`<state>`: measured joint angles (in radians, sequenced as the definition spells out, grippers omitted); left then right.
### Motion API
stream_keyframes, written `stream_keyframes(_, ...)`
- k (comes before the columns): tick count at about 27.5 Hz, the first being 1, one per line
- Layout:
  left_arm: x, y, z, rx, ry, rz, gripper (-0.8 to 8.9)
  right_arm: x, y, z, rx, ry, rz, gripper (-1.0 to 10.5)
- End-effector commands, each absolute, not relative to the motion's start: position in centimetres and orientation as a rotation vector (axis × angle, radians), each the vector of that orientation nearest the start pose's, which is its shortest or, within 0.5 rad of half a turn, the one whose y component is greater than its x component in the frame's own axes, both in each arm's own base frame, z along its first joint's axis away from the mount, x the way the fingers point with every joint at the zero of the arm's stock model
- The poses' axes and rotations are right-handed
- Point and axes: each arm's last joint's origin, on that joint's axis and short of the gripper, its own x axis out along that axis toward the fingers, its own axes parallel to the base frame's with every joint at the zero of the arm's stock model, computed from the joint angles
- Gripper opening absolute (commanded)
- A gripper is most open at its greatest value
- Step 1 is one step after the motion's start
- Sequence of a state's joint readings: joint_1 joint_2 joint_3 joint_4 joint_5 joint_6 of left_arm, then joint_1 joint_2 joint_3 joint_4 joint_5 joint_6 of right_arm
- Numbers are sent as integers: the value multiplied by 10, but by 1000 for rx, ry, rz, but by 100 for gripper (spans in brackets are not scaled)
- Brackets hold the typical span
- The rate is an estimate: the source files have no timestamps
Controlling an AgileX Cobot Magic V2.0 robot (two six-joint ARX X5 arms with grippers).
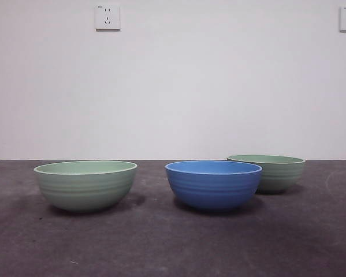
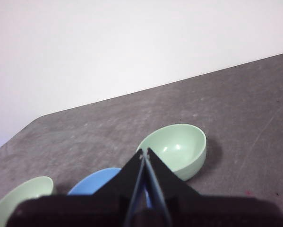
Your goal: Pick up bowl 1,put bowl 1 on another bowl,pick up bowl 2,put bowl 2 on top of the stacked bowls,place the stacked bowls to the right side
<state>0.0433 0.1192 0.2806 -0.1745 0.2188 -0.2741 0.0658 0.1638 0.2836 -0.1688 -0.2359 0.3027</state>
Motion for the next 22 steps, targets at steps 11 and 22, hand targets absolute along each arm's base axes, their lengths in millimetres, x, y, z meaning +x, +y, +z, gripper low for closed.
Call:
stream_keyframes(11, 103, -11, 295, -177, 297, -528, -8, 105, 22, 300, 107, 405, 591, -10)
stream_keyframes(22, 108, -18, 328, -114, 504, -755, -8, 111, 29, 337, -81, 662, 736, -10)
